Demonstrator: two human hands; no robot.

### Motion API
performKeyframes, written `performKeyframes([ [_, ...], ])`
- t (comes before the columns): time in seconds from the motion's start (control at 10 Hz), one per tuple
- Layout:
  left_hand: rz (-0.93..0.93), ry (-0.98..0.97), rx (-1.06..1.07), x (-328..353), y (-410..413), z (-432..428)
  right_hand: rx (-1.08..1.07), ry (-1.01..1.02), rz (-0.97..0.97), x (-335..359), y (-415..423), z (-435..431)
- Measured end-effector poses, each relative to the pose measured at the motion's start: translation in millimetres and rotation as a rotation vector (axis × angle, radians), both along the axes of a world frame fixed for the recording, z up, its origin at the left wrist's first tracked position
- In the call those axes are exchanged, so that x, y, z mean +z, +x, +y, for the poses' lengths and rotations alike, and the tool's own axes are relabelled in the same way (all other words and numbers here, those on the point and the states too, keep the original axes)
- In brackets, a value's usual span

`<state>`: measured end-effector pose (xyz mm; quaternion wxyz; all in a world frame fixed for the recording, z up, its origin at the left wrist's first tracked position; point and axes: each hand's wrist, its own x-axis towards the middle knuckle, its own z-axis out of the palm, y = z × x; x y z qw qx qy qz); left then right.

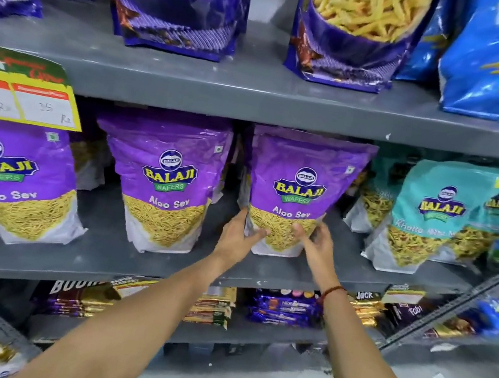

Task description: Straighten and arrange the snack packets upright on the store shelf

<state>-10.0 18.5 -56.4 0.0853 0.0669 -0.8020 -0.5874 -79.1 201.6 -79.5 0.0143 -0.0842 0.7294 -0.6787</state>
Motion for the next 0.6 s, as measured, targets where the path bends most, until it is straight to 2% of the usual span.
performKeyframes([
  [0.3, 0.046, -0.048, 0.026, -7.0, 11.9, 7.3, 0.094, 0.03, -0.058, 8.4, 3.4, 14.3],
  [0.4, -0.014, -0.108, -0.01, 0.6, 16.2, 3.3, 0.051, 0.066, -0.053, 8.7, 13.8, 12.7],
  [0.6, 0.016, -0.338, 0.027, 11.0, 37.2, -14.3, -0.233, 0.188, 0.134, 7.3, 57.2, -1.6],
])
